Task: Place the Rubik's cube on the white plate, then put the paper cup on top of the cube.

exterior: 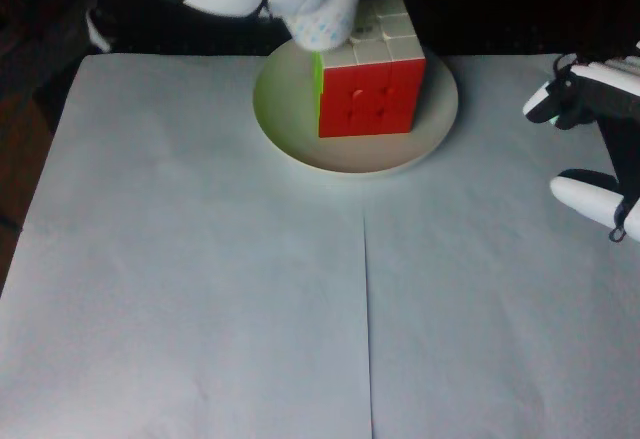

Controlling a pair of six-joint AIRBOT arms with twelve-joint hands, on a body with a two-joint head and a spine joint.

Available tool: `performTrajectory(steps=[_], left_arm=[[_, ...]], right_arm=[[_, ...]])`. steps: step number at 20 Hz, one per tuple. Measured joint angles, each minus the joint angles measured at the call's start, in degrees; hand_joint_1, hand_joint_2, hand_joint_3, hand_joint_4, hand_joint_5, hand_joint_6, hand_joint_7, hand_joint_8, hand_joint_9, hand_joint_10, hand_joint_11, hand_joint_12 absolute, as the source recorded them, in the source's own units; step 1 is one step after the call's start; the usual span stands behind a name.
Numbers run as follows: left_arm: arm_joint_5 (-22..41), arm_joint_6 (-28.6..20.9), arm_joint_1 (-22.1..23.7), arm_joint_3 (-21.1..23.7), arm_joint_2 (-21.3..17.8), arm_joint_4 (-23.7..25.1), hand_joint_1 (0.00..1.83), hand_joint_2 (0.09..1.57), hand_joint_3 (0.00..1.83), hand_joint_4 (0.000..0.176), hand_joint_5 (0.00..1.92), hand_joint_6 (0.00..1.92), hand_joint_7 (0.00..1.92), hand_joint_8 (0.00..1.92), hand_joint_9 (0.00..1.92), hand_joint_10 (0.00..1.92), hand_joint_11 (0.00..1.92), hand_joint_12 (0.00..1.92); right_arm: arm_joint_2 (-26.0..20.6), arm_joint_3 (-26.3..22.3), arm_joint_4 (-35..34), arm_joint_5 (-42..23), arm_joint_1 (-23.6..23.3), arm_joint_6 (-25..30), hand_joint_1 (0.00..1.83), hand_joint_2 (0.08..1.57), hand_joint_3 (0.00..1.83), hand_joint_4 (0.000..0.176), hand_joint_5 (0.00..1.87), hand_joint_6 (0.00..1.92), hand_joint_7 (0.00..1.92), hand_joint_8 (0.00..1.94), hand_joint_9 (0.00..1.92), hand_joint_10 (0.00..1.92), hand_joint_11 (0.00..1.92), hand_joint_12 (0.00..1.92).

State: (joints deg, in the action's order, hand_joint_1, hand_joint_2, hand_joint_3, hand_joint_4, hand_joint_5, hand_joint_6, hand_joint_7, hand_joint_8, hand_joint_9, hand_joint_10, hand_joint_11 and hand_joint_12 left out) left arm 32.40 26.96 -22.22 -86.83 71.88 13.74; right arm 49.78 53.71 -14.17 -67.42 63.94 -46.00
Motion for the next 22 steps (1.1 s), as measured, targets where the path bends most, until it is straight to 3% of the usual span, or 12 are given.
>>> performTrajectory(steps=[5, 7, 9, 10, 11, 13, 14, 15, 18, 19, 20, 22], left_arm=[[0.3, -2.6, 0.5, -4.0, 4.2, -1.7, 0.91, 1.32, 0.00, 0.017, 0.60, 1.58, 0.07, 1.48, 0.03, 1.68, 0.00, 1.92], [0.4, -3.2, -0.2, -4.3, 5.1, -1.7, 1.08, 1.13, 0.00, 0.016, 0.22, 1.65, 0.19, 1.42, 0.12, 1.58, 0.07, 1.92], [-0.6, -3.4, -0.5, -4.7, 5.7, -1.5, 1.04, 1.11, 0.00, 0.000, 0.25, 1.44, 0.24, 1.30, 0.21, 1.51, 0.14, 1.92], [-1.0, -3.4, -0.5, -4.9, 5.9, -1.5, 1.08, 1.10, 0.00, 0.000, 0.27, 1.29, 0.26, 1.31, 0.23, 1.52, 0.18, 1.92], [-0.9, -3.5, -0.7, -5.2, 5.9, -1.5, 1.07, 1.10, 0.00, 0.000, 0.28, 1.22, 0.29, 1.25, 0.27, 1.46, 0.20, 1.90], [-1.3, -3.7, -1.1, -5.4, 5.9, -1.7, 1.04, 1.11, 0.00, 0.000, 0.28, 0.92, 0.37, 1.02, 0.31, 1.33, 0.21, 1.86], [-2.0, -4.0, -1.2, -5.4, 5.9, -1.7, 1.01, 1.13, 0.00, 0.037, 0.23, 0.84, 0.30, 0.93, 0.24, 1.25, 0.08, 1.86], [-1.9, -3.9, -1.2, -5.4, 5.9, -1.4, 0.99, 1.14, 0.00, 0.038, 0.27, 0.64, 0.26, 0.90, 0.22, 1.23, 0.05, 1.85], [-2.0, -4.2, -1.2, -5.4, 6.0, -0.9, 0.94, 1.13, 0.00, 0.039, 0.32, 0.39, 0.31, 0.68, 0.23, 1.14, 0.06, 1.83], [-1.9, -4.3, -1.2, -5.4, 6.1, -0.8, 0.94, 1.13, 0.00, 0.047, 0.32, 0.27, 0.33, 0.47, 0.21, 1.02, 0.04, 1.78], [-1.9, -4.3, -1.2, -5.4, 6.2, -0.6, 0.91, 1.13, 0.00, 0.081, 0.32, 0.13, 0.36, 0.19, 0.21, 0.84, 0.00, 1.70], [-1.9, -4.5, -1.2, -5.4, 6.2, -0.5, 0.88, 1.14, 0.00, 0.067, 0.26, 0.01, 0.31, 0.01, 0.16, 0.56, 0.00, 1.54]], right_arm=[[0.3, 0.1, 0.1, -0.1, 0.2, 0.0, 0.81, 1.28, 0.00, 0.000, 0.26, 0.97, 0.35, 1.14, 0.31, 1.36, 0.12, 1.75], [0.3, 0.1, 0.1, 0.0, 0.2, 0.0, 0.82, 1.26, 0.00, 0.000, 0.29, 0.93, 0.36, 1.10, 0.31, 1.19, 0.01, 1.67], [0.3, 0.1, -0.1, 0.0, 0.2, 0.0, 1.21, 1.34, 0.00, 0.000, 0.29, 0.96, 0.55, 1.63, 0.32, 1.31, 0.00, 1.69], [0.3, 0.1, -0.2, -0.1, 0.4, 0.0, 1.07, 1.40, 0.00, 0.000, 0.35, 1.68, 0.64, 1.70, 0.34, 1.37, 0.03, 1.74], [0.4, 0.1, 0.2, 0.0, 0.5, -0.1, 1.07, 1.40, 0.00, 0.000, 0.35, 1.70, 0.64, 1.70, 0.32, 1.35, 0.01, 1.70], [0.5, 0.1, 0.1, 0.0, 0.5, 0.0, 0.87, 1.30, 0.00, 0.000, 0.26, 1.22, 0.42, 1.40, 0.31, 1.24, 0.00, 1.60], [0.5, 0.1, 0.0, 0.0, 0.5, 0.0, 1.09, 1.39, 0.00, 0.000, 0.33, 1.57, 0.63, 1.67, 0.37, 1.31, 0.07, 1.70], [0.5, 0.1, -0.1, 0.0, 0.5, 0.0, 0.79, 1.30, 0.00, 0.000, 0.24, 1.09, 0.40, 1.33, 0.35, 1.30, 0.11, 1.67], [0.5, 0.1, 0.0, 0.0, 0.6, -0.1, 0.81, 1.27, 0.00, 0.000, 0.27, 1.01, 0.37, 1.25, 0.32, 1.25, 0.00, 1.67], [0.5, 0.1, 0.0, 0.0, 0.6, -0.1, 0.80, 1.37, 0.01, 0.071, 0.50, 1.65, 0.37, 1.23, 0.35, 1.27, 0.13, 1.71], [0.5, 0.1, 0.0, 0.0, 0.6, -0.1, 1.00, 1.40, 0.00, 0.000, 0.39, 1.69, 0.58, 1.60, 0.35, 1.33, 0.09, 1.74], [0.5, 0.1, 0.0, 0.0, 0.6, -0.1, 1.06, 1.40, 0.00, 0.000, 0.36, 1.69, 0.63, 1.72, 0.34, 1.37, 0.05, 1.78]])
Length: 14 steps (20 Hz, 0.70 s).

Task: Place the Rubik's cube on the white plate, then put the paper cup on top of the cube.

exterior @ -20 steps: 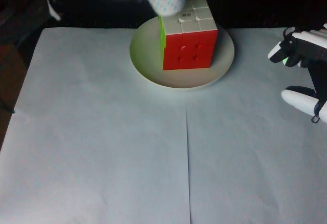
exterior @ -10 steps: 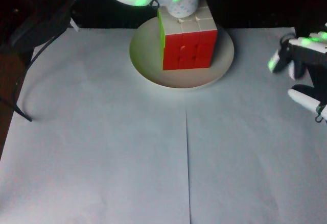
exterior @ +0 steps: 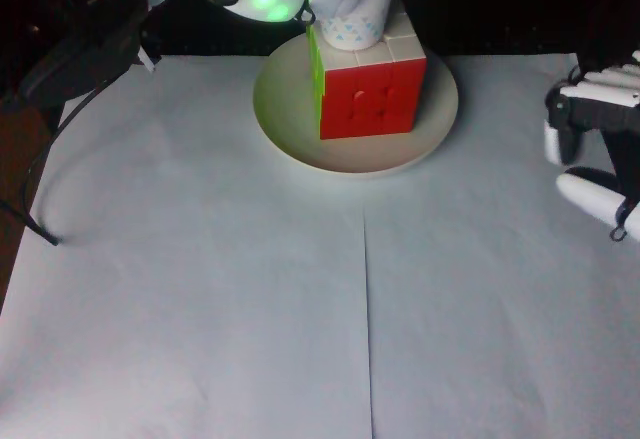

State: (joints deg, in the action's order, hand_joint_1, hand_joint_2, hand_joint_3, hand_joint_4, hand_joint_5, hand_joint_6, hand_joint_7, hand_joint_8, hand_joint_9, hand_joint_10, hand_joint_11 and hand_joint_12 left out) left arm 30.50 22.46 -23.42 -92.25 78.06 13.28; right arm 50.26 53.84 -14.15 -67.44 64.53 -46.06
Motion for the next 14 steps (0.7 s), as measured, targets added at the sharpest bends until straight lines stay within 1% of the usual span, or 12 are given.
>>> performTrajectory(steps=[1, 3, 4, 5, 7, 8, 9, 10, 11, 12, 13, 14], left_arm=[[0.1, -0.1, 0.0, 0.0, 0.0, 0.0, 0.85, 1.14, 0.00, 0.061, 0.15, 0.00, 0.18, 0.00, 0.13, 0.22, 0.00, 1.21], [0.3, -0.2, 0.0, 0.0, -0.1, 0.0, 0.81, 1.14, 0.00, 0.126, 0.06, 0.02, 0.02, 0.00, 0.03, 0.03, 0.00, 0.76], [0.5, -0.2, 0.0, 0.3, -0.4, -0.1, 0.79, 1.13, 0.00, 0.153, 0.00, 0.00, 0.00, 0.00, 0.00, 0.00, 0.00, 0.07], [1.0, -0.2, 0.0, 0.9, -1.0, 0.0, 0.76, 1.10, 0.00, 0.145, 0.00, 0.00, 0.00, 0.00, 0.00, 0.00, 0.00, 0.00], [2.6, -0.2, -0.1, 2.1, -2.0, 0.0, 0.74, 1.08, 0.00, 0.175, 0.00, 0.00, 0.00, 0.00, 0.00, 0.00, 0.00, 0.00], [3.6, -0.2, -0.1, 2.7, -2.7, 0.0, 0.72, 1.07, 0.00, 0.176, 0.00, 0.00, 0.00, 0.00, 0.00, 0.00, 0.00, 0.00], [5.2, 0.1, -0.5, 3.9, -3.7, -0.7, 0.71, 1.07, 0.00, 0.176, 0.00, 0.00, 0.00, 0.00, 0.00, 0.00, 0.00, 0.00], [6.6, 1.0, -1.0, 5.3, -4.9, -1.2, 0.75, 1.08, 0.00, 0.143, 0.00, 0.00, 0.00, 0.00, 0.00, 0.00, 0.00, 0.00], [9.6, 3.6, -2.1, 8.3, -7.4, -2.6, 0.71, 1.06, 0.00, 0.137, 0.00, 0.00, 0.00, 0.00, 0.00, 0.00, 0.00, 0.00], [10.1, 4.2, -2.1, 8.9, -7.9, -2.8, 0.72, 1.08, 0.00, 0.130, 0.00, 0.00, 0.00, 0.00, 0.00, 0.00, 0.00, 0.00], [12.7, 5.6, -3.0, 11.0, -10.1, -3.7, 0.69, 1.09, 0.00, 0.167, 0.00, 0.00, 0.00, 0.00, 0.00, 0.00, 0.00, 0.00], [15.1, 6.8, -4.0, 12.6, -12.0, -4.7, 0.59, 1.13, 0.02, 0.174, 0.00, 0.00, 0.00, 0.00, 0.00, 0.00, 0.00, 0.00]], right_arm=[[0.0, 0.0, 0.0, 0.0, 0.0, 0.0, 0.80, 1.27, 0.00, 0.000, 0.29, 0.96, 0.36, 1.21, 0.33, 1.32, 0.10, 1.74], [0.0, 0.0, -0.2, 0.0, 0.0, 0.0, 0.77, 1.27, 0.00, 0.000, 0.31, 0.91, 0.37, 1.24, 0.37, 1.42, 0.20, 1.78], [0.0, 0.0, 0.0, 0.0, 0.0, 0.0, 0.77, 1.27, 0.00, 0.000, 0.29, 0.95, 0.39, 1.29, 0.35, 1.39, 0.12, 1.75], [0.0, 0.0, 0.0, 0.0, 0.0, 0.0, 0.82, 1.27, 0.00, 0.000, 0.29, 0.96, 0.38, 1.23, 0.33, 1.31, 0.08, 1.72], [0.0, 0.0, 0.0, 0.0, 0.0, 0.0, 0.82, 1.26, 0.00, 0.000, 0.28, 0.95, 0.38, 1.18, 0.32, 1.22, 0.00, 1.65], [0.0, 0.0, 0.0, 0.0, 0.0, 0.0, 0.79, 1.28, 0.00, 0.000, 0.26, 0.95, 0.36, 1.28, 0.37, 1.25, 0.13, 1.67], [0.0, 0.0, 0.0, 0.0, 0.0, 0.0, 1.13, 1.33, 0.00, 0.000, 0.24, 0.99, 0.52, 1.59, 0.37, 1.26, 0.05, 1.69], [0.0, 0.0, 0.0, 0.0, 0.0, 0.0, 0.82, 1.28, 0.00, 0.000, 0.23, 0.97, 0.36, 1.39, 0.33, 1.27, 0.00, 1.65], [0.0, 0.0, 0.0, 0.1, 0.0, -0.2, 0.82, 1.27, 0.00, 0.000, 0.24, 0.94, 0.33, 1.01, 0.31, 1.18, 0.02, 1.64], [0.0, 0.0, -0.1, 0.1, 0.0, -0.1, 0.81, 1.28, 0.00, 0.000, 0.24, 0.93, 0.35, 1.00, 0.30, 1.14, 0.00, 1.56], [0.0, 0.0, -0.1, 0.1, 0.0, 0.0, 0.79, 1.29, 0.00, 0.000, 0.23, 0.91, 0.34, 1.11, 0.32, 1.14, 0.02, 1.59], [0.0, -0.1, 0.0, -0.1, 0.0, 0.0, 0.82, 1.34, 0.00, 0.000, 0.21, 0.82, 0.38, 1.30, 0.38, 1.06, 0.00, 1.49]])
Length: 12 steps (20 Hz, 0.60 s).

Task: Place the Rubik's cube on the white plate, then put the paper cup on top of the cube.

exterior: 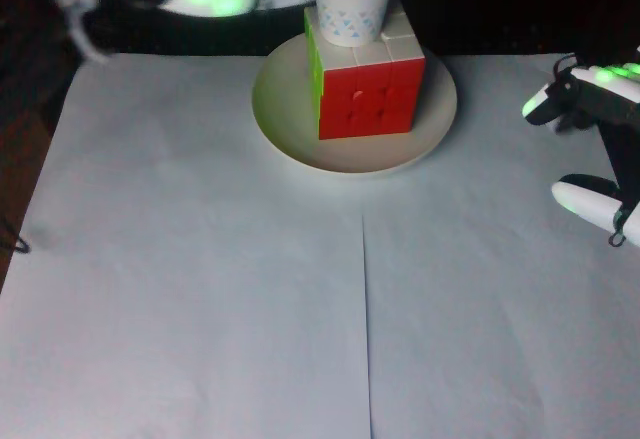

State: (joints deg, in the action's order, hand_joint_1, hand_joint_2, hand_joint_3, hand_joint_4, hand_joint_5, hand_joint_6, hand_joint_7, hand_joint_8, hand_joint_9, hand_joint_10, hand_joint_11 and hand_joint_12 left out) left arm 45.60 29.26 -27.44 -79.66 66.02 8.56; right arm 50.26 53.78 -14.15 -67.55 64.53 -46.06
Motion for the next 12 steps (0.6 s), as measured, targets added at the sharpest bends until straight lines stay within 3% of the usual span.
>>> performTrajectory(steps=[1, 2, 3, 4, 5, 6, 7, 8, 9, 11, 12], left_arm=[[2.5, 1.4, -1.2, 1.5, -1.9, -1.4, 0.52, 1.15, 0.02, 0.176, 0.00, 0.00, 0.00, 0.00, 0.00, 0.00, 0.00, 0.00], [5.0, 2.7, -2.5, 3.1, -3.9, -3.2, 0.47, 1.17, 0.02, 0.176, 0.00, 0.00, 0.00, 0.00, 0.00, 0.00, 0.00, 0.00], [6.5, 3.4, -3.5, 4.2, -5.2, -4.2, 0.45, 1.20, 0.02, 0.163, 0.00, 0.00, 0.00, 0.00, 0.00, 0.00, 0.01, 0.00], [8.7, 4.9, -4.9, 5.7, -6.9, -5.5, 0.40, 1.23, 0.00, 0.160, 0.00, 0.00, 0.00, 0.00, 0.00, 0.00, 0.01, 0.43], [11.5, 6.1, -6.7, 7.4, -8.5, -6.7, 0.36, 1.21, 0.00, 0.141, 0.00, 0.00, 0.00, 0.00, 0.00, 0.00, 0.00, 0.67], [13.1, 7.2, -8.1, 8.4, -9.5, -7.1, 0.34, 1.22, 0.00, 0.141, 0.00, 0.00, 0.00, 0.00, 0.00, 0.00, 0.00, 0.59], [15.1, 7.8, -10.0, 9.9, -10.7, -8.2, 0.33, 1.25, 0.00, 0.169, 0.00, 0.00, 0.00, 0.00, 0.00, 0.00, 0.00, 0.05], [16.2, 8.7, -11.2, 10.6, -11.5, -8.8, 0.35, 1.26, 0.00, 0.165, 0.00, 0.00, 0.00, 0.00, 0.00, 0.00, 0.00, 0.00], [18.3, 9.6, -13.1, 12.2, -12.9, -10.2, 0.30, 1.23, 0.00, 0.165, 0.00, 0.00, 0.00, 0.00, 0.00, 0.00, 0.00, 0.00], [21.2, 11.0, -15.4, 13.8, -14.9, -11.5, 0.25, 1.27, 0.01, 0.167, 0.00, 0.00, 0.00, 0.00, 0.00, 0.00, 0.00, 0.00], [22.5, 11.8, -16.6, 14.6, -16.0, -12.3, 0.26, 1.27, 0.01, 0.140, 0.00, 0.00, 0.00, 0.00, 0.00, 0.00, 0.00, 0.00]], right_arm=[[0.0, -0.2, -0.1, -0.5, 0.0, 0.1, 0.77, 1.34, 0.00, 0.000, 0.23, 0.68, 0.36, 0.84, 0.39, 0.92, 0.07, 1.46], [-0.4, -0.6, 0.1, -1.1, 0.0, -0.2, 0.61, 1.30, 0.00, 0.000, 0.28, 0.19, 0.42, 0.13, 0.37, 0.70, 0.10, 1.39], [-1.0, -1.2, 0.2, -1.9, 0.0, -0.2, 0.47, 1.29, 0.00, 0.014, 0.23, 0.03, 0.31, 0.01, 0.36, 0.42, 0.02, 1.36], [-1.8, -1.7, 0.3, -3.2, 0.0, -0.9, 0.33, 1.28, 0.00, 0.081, 0.10, 0.00, 0.10, 0.00, 0.21, 0.10, 0.00, 0.89], [-2.8, -2.4, 0.2, -5.1, 0.0, -2.1, 0.24, 1.29, 0.00, 0.087, 0.00, 0.00, 0.01, 0.00, 0.08, 0.01, 0.00, 0.49], [-3.4, -2.7, 0.3, -6.2, 0.0, -2.1, 0.20, 1.29, 0.00, 0.092, 0.00, 0.00, 0.00, 0.00, 0.02, 0.00, 0.00, 0.25], [-4.2, -2.9, 0.4, -7.5, 0.0, -2.1, 0.14, 1.23, 0.00, 0.138, 0.00, 0.00, 0.00, 0.00, 0.00, 0.00, 0.00, 0.01], [-4.7, -3.1, 0.2, -8.6, 0.0, -2.1, 0.12, 1.22, 0.00, 0.132, 0.00, 0.00, 0.00, 0.00, 0.00, 0.00, 0.00, 0.00], [-5.5, -3.3, 0.2, -9.7, 0.0, -2.2, 0.12, 1.24, 0.00, 0.074, 0.00, 0.00, 0.00, 0.00, 0.00, 0.00, 0.00, 0.00], [-6.5, -3.8, 0.1, -11.3, 0.0, -2.4, 0.09, 1.26, 0.01, 0.057, 0.00, 0.00, 0.00, 0.00, 0.00, 0.00, 0.00, 0.00], [-6.8, -3.9, 0.2, -12.2, 0.0, -2.7, 0.09, 1.25, 0.00, 0.072, 0.00, 0.00, 0.00, 0.00, 0.00, 0.00, 0.00, 0.00]])
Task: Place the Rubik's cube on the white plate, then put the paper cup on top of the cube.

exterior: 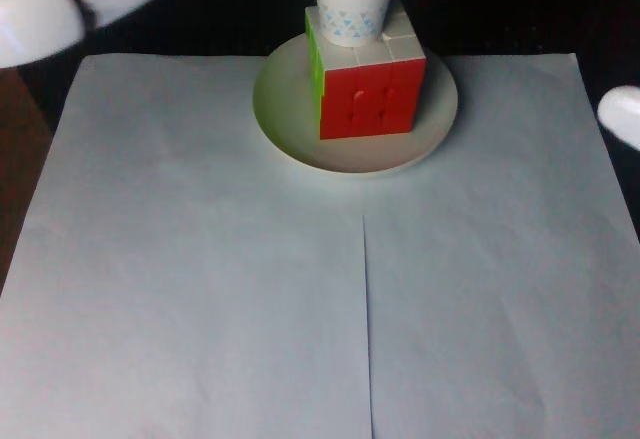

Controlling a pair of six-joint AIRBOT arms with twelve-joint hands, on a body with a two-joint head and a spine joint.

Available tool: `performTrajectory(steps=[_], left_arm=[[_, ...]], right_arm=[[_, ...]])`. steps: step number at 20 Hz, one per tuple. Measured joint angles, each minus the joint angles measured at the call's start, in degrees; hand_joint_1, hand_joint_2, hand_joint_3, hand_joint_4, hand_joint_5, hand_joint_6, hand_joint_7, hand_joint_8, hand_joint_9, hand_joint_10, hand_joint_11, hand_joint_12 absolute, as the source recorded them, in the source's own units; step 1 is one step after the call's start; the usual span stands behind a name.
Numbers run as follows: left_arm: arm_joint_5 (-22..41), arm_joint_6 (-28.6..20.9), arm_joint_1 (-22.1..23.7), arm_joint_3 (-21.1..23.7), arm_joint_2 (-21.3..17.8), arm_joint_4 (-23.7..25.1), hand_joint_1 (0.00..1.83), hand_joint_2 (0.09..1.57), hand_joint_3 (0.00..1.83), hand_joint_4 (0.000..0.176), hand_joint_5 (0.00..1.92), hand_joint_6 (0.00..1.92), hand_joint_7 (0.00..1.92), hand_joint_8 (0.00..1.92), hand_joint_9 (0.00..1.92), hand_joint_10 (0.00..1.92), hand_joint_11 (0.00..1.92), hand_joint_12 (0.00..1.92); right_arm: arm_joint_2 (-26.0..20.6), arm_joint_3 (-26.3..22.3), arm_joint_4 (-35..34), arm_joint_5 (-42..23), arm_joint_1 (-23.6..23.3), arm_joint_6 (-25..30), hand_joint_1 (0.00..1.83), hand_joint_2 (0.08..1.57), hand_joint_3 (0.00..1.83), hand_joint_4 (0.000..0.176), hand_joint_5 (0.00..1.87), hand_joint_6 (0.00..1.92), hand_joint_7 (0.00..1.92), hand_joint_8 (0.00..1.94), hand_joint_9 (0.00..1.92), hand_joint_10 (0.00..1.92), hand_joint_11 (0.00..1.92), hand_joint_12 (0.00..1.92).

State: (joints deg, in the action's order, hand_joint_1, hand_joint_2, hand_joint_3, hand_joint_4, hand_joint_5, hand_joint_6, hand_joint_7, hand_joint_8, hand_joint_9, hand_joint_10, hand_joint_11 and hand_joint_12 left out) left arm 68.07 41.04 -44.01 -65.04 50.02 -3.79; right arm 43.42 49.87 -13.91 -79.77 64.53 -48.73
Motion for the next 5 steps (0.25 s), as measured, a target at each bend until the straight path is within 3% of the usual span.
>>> performTrajectory(steps=[1, 2, 3, 4, 5], left_arm=[[1.1, 0.7, -1.1, 1.2, -1.4, -0.8, 0.32, 1.27, 0.00, 0.142, 0.00, 0.00, 0.00, 0.00, 0.00, 0.00, 0.00, 0.00], [2.3, 1.3, -2.3, 2.0, -2.6, -0.9, 0.30, 1.28, 0.01, 0.147, 0.00, 0.00, 0.00, 0.00, 0.00, 0.00, 0.00, 0.00], [3.7, 2.1, -3.6, 3.0, -3.5, -1.1, 0.31, 1.27, 0.00, 0.153, 0.00, 0.00, 0.00, 0.00, 0.00, 0.00, 0.00, 0.00], [4.7, 2.9, -4.4, 3.3, -3.8, -1.5, 0.30, 1.26, 0.00, 0.168, 0.00, 0.00, 0.00, 0.00, 0.00, 0.00, 0.00, 0.00], [5.6, 3.1, -5.5, 3.8, -4.5, -1.9, 0.32, 1.24, 0.00, 0.171, 0.00, 0.00, 0.00, 0.00, 0.00, 0.00, 0.00, 0.00]], right_arm=[[-0.6, -0.5, 0.0, -0.4, 0.0, -0.2, 0.12, 1.21, 0.00, 0.106, 0.00, 0.00, 0.00, 0.00, 0.00, 0.00, 0.00, 0.00], [-1.2, -0.6, 0.1, -0.5, 0.0, -0.5, 0.14, 1.20, 0.00, 0.110, 0.00, 0.00, 0.00, 0.00, 0.00, 0.00, 0.00, 0.00], [-2.1, -1.1, 0.0, -1.0, 0.0, -1.1, 0.16, 1.18, 0.00, 0.082, 0.00, 0.00, 0.00, 0.00, 0.00, 0.00, 0.00, 0.00], [-2.4, -1.4, -0.3, -1.7, 0.0, -1.7, 0.21, 1.15, 0.00, 0.095, 0.00, 0.00, 0.00, 0.00, 0.00, 0.00, 0.00, 0.00], [-2.7, -1.7, -0.6, -2.8, 0.0, -2.7, 0.20, 1.13, 0.00, 0.106, 0.00, 0.00, 0.00, 0.00, 0.00, 0.00, 0.00, 0.00]])
